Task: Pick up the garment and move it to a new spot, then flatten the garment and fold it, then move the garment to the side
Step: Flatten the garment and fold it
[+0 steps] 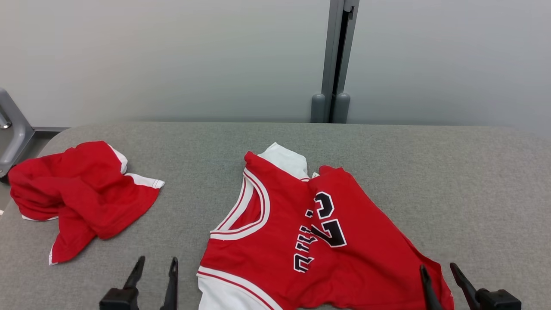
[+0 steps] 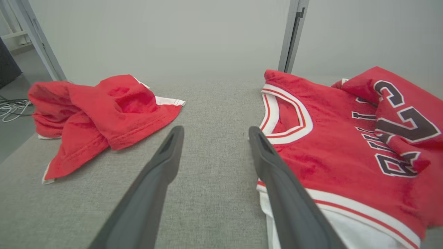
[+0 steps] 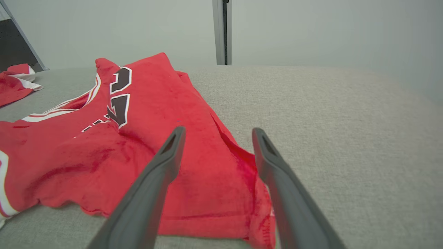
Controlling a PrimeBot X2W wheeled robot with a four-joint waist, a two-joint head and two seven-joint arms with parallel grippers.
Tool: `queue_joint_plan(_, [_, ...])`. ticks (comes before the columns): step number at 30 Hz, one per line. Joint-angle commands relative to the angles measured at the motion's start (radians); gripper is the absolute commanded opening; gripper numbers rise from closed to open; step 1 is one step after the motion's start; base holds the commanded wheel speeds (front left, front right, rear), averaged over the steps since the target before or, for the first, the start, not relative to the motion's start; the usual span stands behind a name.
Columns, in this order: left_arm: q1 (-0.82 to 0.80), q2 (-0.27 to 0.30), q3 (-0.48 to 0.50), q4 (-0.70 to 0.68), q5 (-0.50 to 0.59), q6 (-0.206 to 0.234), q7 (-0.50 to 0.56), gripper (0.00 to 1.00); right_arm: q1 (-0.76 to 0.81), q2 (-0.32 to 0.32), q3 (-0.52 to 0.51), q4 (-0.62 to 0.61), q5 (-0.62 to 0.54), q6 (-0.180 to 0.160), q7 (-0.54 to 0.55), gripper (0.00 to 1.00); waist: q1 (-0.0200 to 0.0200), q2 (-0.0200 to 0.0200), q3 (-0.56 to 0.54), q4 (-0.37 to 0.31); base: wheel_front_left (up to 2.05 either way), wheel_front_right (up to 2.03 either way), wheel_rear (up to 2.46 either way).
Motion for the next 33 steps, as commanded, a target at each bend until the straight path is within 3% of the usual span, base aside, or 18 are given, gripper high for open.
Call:
queue_joint_plan(1, [0.017, -0.004, -0.016, 0.012, 0.0, -0.013, 0.005, 1.0, 0.009, -0.009, -0.009, 0.017, -0.007, 0.0, -0.01, 1.0, 0.0, 0.0001, 0.002, 0.0, 0.0, 0.0, 0.0])
queue_joint_plan(16, [0.09, -0.041, -0.145, 0.148, 0.02, -0.067, 0.015, 1.0, -0.016, -0.014, -0.065, 0.195, -0.05, 0.0, -0.033, 1.0, 0.0, 0.0001, 0.023, -0.01, 0.0, 0.0, 0.0])
queue_joint_plan(33, [0.043, -0.055, -0.179, 0.272, 0.0, -0.082, 0.007, 1.0, -0.107, -0.027, -0.082, 0.355, -0.091, 0.0, -0.044, 1.0, 0.0, 0.0001, 0.025, -0.011, 0.0, 0.0, 0.0])
